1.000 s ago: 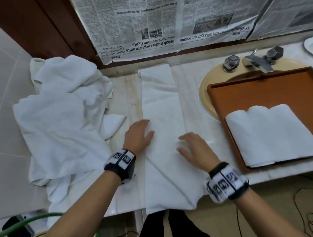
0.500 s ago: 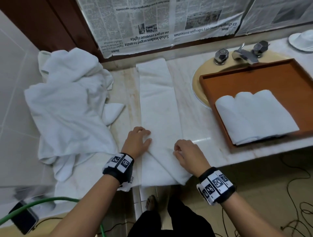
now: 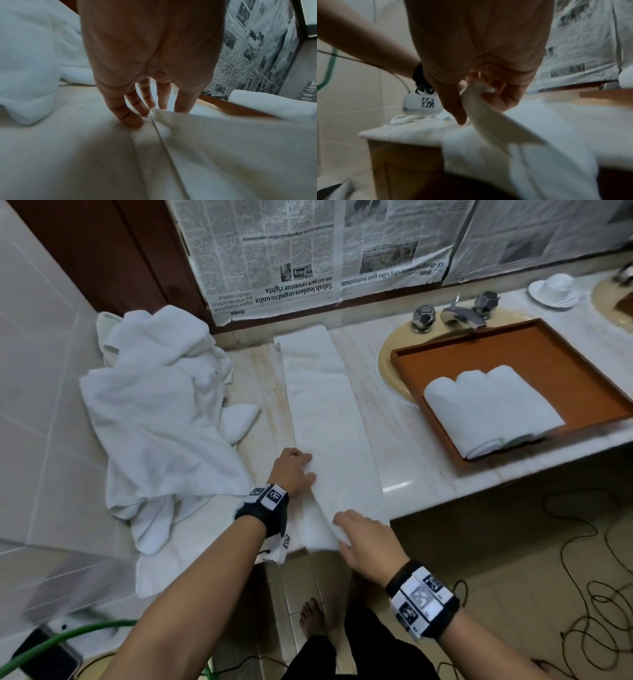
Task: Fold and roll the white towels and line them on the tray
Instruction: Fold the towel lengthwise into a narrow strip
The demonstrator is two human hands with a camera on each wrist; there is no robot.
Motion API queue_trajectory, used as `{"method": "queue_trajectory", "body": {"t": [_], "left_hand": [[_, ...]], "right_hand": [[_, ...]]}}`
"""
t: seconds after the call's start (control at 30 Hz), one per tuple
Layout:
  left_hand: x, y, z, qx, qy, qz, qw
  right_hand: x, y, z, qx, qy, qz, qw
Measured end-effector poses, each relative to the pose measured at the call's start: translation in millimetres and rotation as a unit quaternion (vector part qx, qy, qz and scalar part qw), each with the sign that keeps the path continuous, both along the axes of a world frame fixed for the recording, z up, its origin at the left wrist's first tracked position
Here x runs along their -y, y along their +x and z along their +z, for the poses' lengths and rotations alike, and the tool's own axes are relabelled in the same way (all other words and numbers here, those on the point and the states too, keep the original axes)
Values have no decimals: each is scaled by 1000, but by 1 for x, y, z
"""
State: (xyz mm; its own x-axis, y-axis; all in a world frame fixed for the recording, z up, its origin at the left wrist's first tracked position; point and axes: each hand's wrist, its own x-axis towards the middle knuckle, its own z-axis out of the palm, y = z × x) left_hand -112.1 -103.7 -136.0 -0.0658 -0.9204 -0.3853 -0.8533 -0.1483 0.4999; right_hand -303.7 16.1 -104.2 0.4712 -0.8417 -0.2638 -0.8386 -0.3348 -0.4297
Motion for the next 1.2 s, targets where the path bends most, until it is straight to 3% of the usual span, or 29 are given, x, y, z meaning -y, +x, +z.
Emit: {"method": "queue_trajectory", "body": {"t": [0.27,0.47,0.57,0.67,0.77,0.83,0.9,1.03,1.2], "left_hand": [[-23,9,-3,-1,-27,-49,998],[-47,8,-20,-16,-56,-3,998],[-49,8,-22,-30,-58,8,998],[-49,10,-20,-28,-59,2,998],[-57,10,-20,22,-67,-20,997],[-66,7,-22,100,-74,-46,991],[-71,1,-25,152,-63,-65,984],[-62,-7,-28,175,-28,-58,982],[-12,-12,-24,186,12,-38,982]], "right_hand": [[-31,9,-50,52,63,-53,995],[-39,19,-48,85,-21,-24,996],[-35,22,-50,63,66,22,996],[-26,11,-39,135,155,26,978],[0,-11,-27,201,28,-59,977],[26,-23,-30,171,-75,-94,978],[48,-28,-40,77,-105,-65,989],[76,-22,-61,-88,-47,34,994],[136,-15,-65,-123,-24,42,991]]}}
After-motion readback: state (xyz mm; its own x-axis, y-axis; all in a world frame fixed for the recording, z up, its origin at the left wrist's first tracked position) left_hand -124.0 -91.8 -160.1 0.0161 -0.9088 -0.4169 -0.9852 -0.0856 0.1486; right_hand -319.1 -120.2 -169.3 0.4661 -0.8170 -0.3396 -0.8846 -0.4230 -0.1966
